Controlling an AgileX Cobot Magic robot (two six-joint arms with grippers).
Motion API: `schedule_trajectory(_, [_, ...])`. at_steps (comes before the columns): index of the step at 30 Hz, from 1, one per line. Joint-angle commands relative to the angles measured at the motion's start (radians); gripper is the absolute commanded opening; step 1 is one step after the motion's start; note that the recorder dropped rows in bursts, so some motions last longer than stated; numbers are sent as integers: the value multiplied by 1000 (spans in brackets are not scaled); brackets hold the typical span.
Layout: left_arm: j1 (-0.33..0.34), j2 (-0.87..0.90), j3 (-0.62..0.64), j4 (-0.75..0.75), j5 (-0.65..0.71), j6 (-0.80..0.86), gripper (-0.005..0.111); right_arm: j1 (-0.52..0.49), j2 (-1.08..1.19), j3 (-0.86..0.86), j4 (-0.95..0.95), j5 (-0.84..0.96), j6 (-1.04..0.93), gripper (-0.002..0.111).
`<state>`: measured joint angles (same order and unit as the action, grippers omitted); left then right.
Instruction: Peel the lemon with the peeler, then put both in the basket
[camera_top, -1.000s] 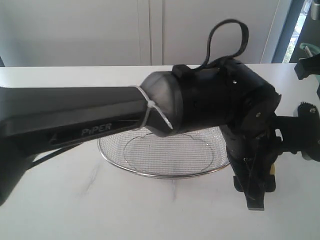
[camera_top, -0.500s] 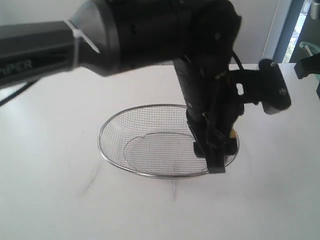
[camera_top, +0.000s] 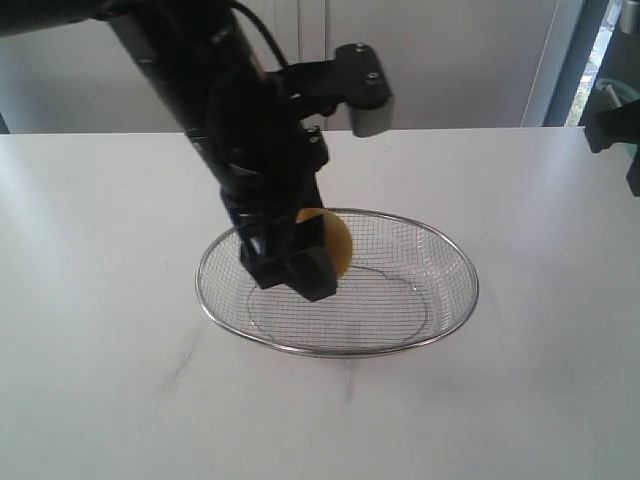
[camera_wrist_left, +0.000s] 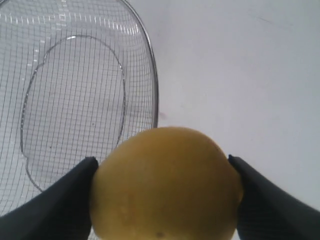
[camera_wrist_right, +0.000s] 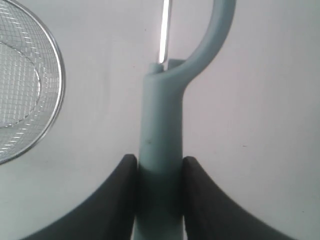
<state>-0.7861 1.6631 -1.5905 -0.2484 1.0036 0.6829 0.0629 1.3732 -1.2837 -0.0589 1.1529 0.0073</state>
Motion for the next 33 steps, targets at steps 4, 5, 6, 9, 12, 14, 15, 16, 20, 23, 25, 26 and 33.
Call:
schedule_trajectory(4, [91, -212, 242, -74, -110, 36, 0, -4, -3, 5, 93, -51, -7, 0])
schedule_trajectory(5, [101, -233, 272, -74, -114, 39, 0, -4, -1, 5, 102, -53, -7, 0])
schedule_trajectory(6, [114, -257, 300, -74, -114, 39, 0, -4, 1, 5, 114, -53, -7, 0])
schedule_trajectory(9, [154, -345, 398, -74, -114, 55, 0, -4, 15, 5, 116, -57, -7, 0])
schedule_trajectory(12, [159, -398, 444, -74, -130, 55, 0, -4, 19, 19, 116, -90, -7, 0])
schedule_trajectory(14, [159, -434, 454, -85, -121, 55, 0, -4, 23, 35, 121, -105, -7, 0])
schedule_trajectory(15, [159, -442, 454, -92, -120, 53, 0, -4, 23, 41, 131, -105, -14, 0])
schedule_trajectory(16, [159, -448, 454, -92, -120, 49, 0, -4, 25, 47, 143, -105, -30, 0])
schedule_trajectory(20, [157, -468, 454, -145, -120, 48, 0, -4, 27, 76, 247, -143, -128, 0])
schedule_trajectory(23, [157, -468, 454, -213, -120, 48, 0, -4, 27, 86, 367, -148, -251, 0])
schedule_trajectory(25, [157, -468, 454, -228, -124, 48, 0, -4, 27, 86, 458, -149, -343, 0])
schedule_trajectory(26, [157, -468, 454, -239, -128, 48, 0, -4, 27, 86, 493, -150, -379, 0])
schedule_trajectory(33, [157, -468, 454, -244, -128, 48, 0, -4, 27, 86, 507, -169, -393, 0])
